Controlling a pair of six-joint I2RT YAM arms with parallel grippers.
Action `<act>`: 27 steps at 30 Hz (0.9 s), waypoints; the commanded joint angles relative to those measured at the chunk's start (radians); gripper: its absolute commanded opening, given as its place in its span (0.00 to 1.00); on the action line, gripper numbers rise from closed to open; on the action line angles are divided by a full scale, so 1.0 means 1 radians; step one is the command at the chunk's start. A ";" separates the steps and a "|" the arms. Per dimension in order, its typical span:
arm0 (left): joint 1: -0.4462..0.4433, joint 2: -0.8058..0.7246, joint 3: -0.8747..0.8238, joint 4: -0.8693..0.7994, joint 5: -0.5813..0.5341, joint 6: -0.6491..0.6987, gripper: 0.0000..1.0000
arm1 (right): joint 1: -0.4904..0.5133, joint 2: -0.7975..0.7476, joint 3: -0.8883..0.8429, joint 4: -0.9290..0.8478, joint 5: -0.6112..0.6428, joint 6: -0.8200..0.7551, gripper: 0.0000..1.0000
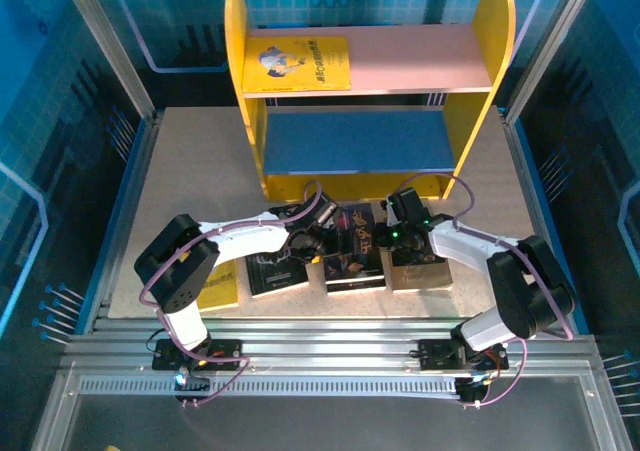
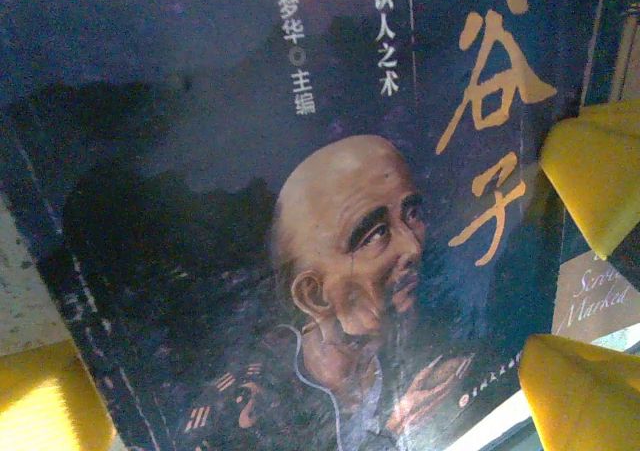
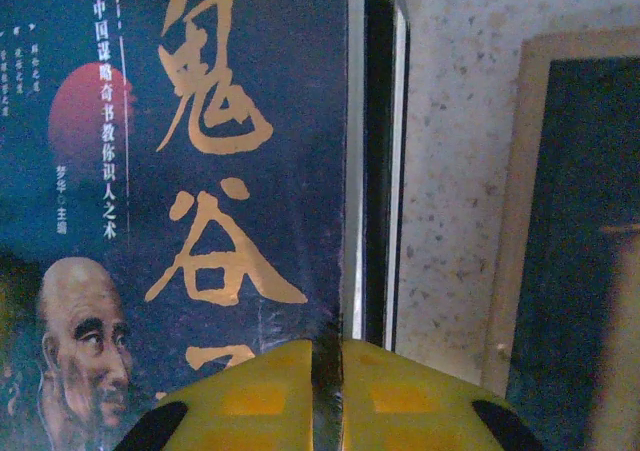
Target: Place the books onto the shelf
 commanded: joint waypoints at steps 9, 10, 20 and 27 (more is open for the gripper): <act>-0.022 -0.093 -0.091 0.189 -0.012 -0.016 0.99 | 0.060 0.055 -0.008 -0.067 0.008 0.001 0.13; -0.023 -0.102 -0.097 0.198 -0.014 -0.016 0.99 | 0.059 0.053 -0.008 -0.066 0.005 -0.001 0.13; -0.024 -0.131 -0.109 0.226 -0.030 -0.015 0.92 | 0.061 0.037 -0.013 -0.068 0.003 -0.014 0.14; -0.026 -0.130 -0.109 0.222 -0.033 -0.008 0.81 | 0.061 0.039 -0.013 -0.060 -0.008 -0.024 0.14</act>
